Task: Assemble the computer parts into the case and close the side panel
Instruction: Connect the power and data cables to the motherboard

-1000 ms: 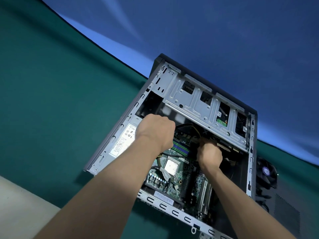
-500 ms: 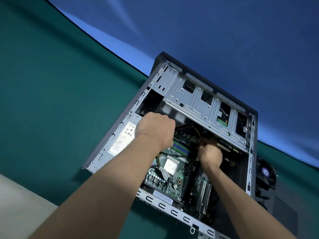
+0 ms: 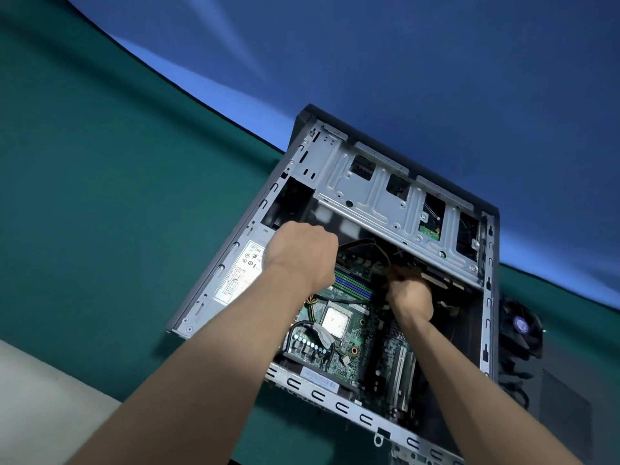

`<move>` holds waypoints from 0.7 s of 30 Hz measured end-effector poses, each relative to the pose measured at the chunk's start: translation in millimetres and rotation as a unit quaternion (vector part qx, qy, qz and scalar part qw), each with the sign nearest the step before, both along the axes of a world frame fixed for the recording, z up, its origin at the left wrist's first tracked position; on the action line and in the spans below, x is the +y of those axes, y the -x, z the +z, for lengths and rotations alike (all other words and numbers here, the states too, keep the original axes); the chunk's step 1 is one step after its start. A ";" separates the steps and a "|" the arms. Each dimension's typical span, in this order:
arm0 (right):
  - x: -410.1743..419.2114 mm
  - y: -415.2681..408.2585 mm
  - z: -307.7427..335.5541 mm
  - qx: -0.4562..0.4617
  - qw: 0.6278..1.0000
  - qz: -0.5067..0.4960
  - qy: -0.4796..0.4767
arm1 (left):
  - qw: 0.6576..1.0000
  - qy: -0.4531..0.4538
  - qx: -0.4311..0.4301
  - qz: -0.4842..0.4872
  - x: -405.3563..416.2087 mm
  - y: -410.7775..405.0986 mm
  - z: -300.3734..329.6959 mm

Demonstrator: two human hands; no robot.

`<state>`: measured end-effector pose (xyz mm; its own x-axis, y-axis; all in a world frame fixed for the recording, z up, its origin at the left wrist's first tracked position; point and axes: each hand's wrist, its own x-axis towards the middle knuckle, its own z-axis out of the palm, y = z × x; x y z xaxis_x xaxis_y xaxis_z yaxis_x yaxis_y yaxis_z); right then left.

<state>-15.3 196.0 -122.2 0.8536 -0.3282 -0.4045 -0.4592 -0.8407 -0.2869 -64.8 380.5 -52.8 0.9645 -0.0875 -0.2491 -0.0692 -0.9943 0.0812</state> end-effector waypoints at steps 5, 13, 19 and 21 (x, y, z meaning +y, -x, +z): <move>15.8 24.8 -0.3 -0.089 0.995 -0.051 -0.015 | 1.000 0.007 -0.001 0.013 1.4 -1.3 -0.3; 1.6 47.0 10.4 -0.140 0.958 0.235 0.089 | 1.000 0.004 0.003 0.020 1.0 -2.4 -2.7; 8.8 38.6 3.8 -0.055 0.959 0.248 0.127 | 1.000 0.005 0.005 0.027 1.3 -1.3 -1.8; 10.8 36.1 2.4 -0.037 0.960 0.243 0.131 | 1.000 0.005 0.004 0.029 1.4 -1.7 -2.4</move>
<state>-51.4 206.8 -119.9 0.9553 0.0340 -0.2937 0.0195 -0.9984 -0.0524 -63.0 381.9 -55.2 0.9662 -0.0345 -0.2556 -0.0113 -0.9957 0.0915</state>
